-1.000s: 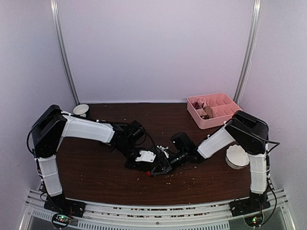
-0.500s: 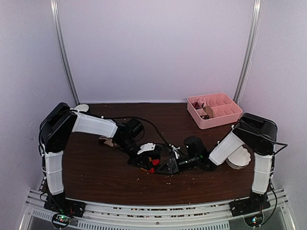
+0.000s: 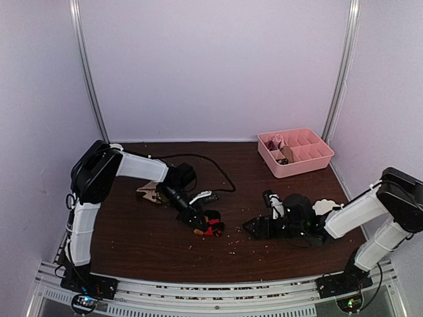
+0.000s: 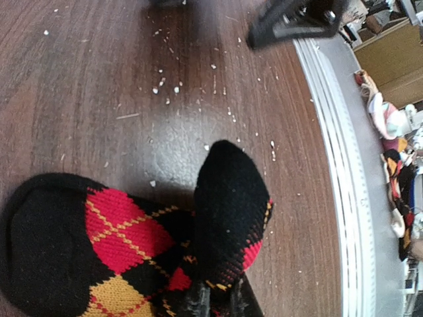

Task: Roll the socks
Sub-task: Roll the sock at the center of the board.

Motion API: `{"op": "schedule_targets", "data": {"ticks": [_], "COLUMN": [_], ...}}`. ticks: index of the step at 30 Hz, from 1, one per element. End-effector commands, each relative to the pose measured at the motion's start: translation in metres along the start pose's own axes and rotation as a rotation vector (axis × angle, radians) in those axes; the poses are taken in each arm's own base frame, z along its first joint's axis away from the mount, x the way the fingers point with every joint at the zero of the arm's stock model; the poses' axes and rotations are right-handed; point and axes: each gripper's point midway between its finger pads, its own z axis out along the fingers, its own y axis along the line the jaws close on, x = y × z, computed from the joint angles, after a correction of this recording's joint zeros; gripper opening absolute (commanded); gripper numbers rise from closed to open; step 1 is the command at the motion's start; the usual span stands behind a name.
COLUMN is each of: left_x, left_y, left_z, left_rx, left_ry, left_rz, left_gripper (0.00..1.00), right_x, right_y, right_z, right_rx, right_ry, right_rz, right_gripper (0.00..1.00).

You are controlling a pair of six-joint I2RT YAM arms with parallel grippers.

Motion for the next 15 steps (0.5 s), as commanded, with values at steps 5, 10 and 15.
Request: {"op": "schedule_targets", "data": {"ticks": [5,10,15], "left_x": [0.063,0.060,0.061], "left_y": [0.016,0.018,0.028], "left_z": [0.016,0.015,0.011], "left_rx": [0.011,0.081,0.105], "left_ry": [0.189,0.177,0.171], "left_rz": [-0.211,-0.284,-0.359], "left_gripper": [0.00,0.00,0.00], "right_x": [-0.033,-0.011,-0.003], "right_y": [-0.030,0.011,0.067], "right_z": [-0.044,-0.026,-0.022], "right_rx": [0.146,0.272,0.058], "right_ry": [-0.261,-0.104,-0.178], "right_rz": [0.042,-0.542,-0.885], "right_gripper": [0.99,0.93,0.92]}}
